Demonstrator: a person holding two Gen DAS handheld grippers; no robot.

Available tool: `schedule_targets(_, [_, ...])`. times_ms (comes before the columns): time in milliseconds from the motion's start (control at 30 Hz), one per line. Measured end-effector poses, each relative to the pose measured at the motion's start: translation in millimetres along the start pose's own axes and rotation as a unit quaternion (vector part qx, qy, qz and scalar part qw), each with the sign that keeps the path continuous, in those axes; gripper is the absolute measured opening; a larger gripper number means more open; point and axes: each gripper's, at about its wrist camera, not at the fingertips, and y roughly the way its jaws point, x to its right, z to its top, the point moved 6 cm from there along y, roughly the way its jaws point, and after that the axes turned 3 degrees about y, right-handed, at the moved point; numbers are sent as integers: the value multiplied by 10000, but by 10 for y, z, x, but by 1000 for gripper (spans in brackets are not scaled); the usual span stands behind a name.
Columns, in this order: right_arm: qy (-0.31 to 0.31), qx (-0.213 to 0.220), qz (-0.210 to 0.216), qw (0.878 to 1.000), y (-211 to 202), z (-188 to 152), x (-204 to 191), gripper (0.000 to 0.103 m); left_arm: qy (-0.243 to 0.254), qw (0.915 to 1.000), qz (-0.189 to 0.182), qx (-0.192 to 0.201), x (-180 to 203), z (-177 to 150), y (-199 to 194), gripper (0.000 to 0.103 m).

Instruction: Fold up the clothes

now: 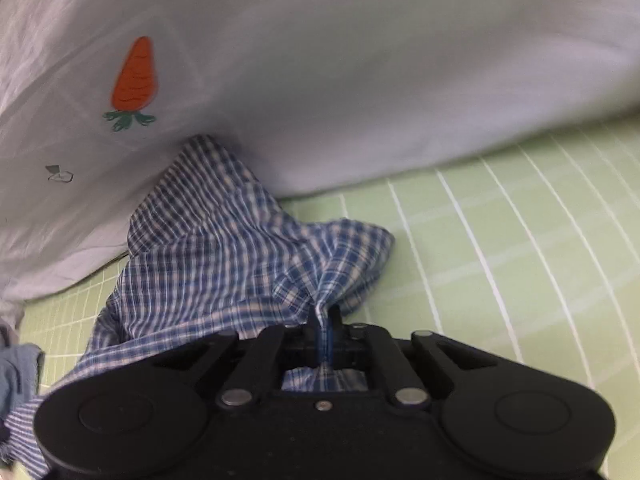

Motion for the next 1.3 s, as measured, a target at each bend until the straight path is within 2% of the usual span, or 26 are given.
schedule_targets(100, [-230,119,-3,9997,33,91,-79,2,-46,10000,43,7,-48,-13,-14,3])
schedule_targets(200, [-158,206,-153,9995,77,137,-13,2,-86,9999,98,-21,-91,-40,-9,3])
schedule_targets(333, [-212,208,-291,9991,98,99,19,5,8,9995,328,-27,-118,-60,-2,0])
schedule_targets(367, [-282,262,-365,9986,47,87,5,21,26,9995,314,-7,-112,-57,-17,0])
schedule_targets(400, [-351,319,-442,9979,-6,75,-8,50,30,9997,250,8,-99,-55,-32,0])
schedule_targets(467, [-489,439,-524,9965,-160,12,-20,79,93,9999,126,18,-43,-59,-51,0])
schedule_targets(567, [-650,532,-653,9943,-404,-139,3,83,255,9995,151,-105,56,-114,-16,4])
schedule_targets(600, [-702,498,-690,9939,-479,-207,21,85,287,9993,190,-150,79,-136,1,7])
schedule_targets(633, [-748,476,-741,9933,-560,-284,48,85,268,9991,275,-191,76,-163,20,21])
schedule_targets(667, [-783,449,-784,9928,-631,-370,81,87,253,9987,349,-254,69,-191,43,31])
schedule_targets(700, [-816,422,-826,9923,-702,-458,115,90,237,9983,423,-316,61,-220,65,50])
schedule_targets(733, [-808,391,-867,9922,-770,-540,156,90,227,9979,476,-372,55,-248,85,61])
schedule_targets(867, [-637,188,-900,9937,-968,-825,303,90,253,9972,447,-550,33,-344,160,67])
schedule_targets(967, [-536,44,-975,9938,-1024,-972,343,90,251,9966,426,-658,40,-404,246,67])
schedule_targets(1033, [-433,3,-1023,9938,-1030,-1026,359,90,328,9964,302,-717,75,-432,289,61])
schedule_targets(1067, [-347,-14,-998,9944,-1024,-1038,359,90,420,9961,339,-696,95,-438,299,57])
schedule_targets(1133, [-211,-22,-872,9960,-1004,-1040,327,90,604,9952,414,-655,135,-449,320,35])
schedule_targets(1167, [-193,0,-829,9964,-997,-1029,295,90,670,9948,424,-632,157,-450,322,30])
schedule_targets(1200, [-180,25,-789,9967,-991,-1017,262,90,665,9953,360,-604,187,-438,302,16])
schedule_targets(1300, [-169,94,-664,9976,-998,-984,161,90,650,9964,168,-517,276,-402,241,13])
